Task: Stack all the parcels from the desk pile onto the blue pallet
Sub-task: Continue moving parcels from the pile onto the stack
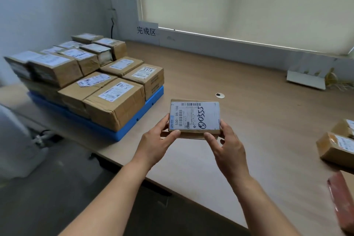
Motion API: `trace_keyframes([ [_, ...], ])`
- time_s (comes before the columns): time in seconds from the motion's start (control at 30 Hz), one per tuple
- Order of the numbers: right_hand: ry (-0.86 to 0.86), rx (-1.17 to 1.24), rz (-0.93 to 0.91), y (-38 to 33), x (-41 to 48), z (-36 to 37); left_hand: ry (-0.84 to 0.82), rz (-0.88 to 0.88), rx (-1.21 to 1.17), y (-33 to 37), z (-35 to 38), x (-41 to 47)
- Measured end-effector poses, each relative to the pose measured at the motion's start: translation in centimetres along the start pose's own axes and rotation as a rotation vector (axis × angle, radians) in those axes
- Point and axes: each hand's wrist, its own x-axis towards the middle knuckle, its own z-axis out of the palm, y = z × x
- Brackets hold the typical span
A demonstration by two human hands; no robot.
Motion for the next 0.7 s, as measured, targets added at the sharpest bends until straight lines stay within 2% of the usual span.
trace_keyframes([
  [0.27,0.008,0.088,-0.043,-2.9,5.0,6.7,0.064,-0.028,0.047,-2.6,-5.8,4.4],
  [0.7,0.036,0.178,-0.01,-7.4,17.0,16.5,0.099,-0.043,0.121,-5.1,-14.2,17.6],
])
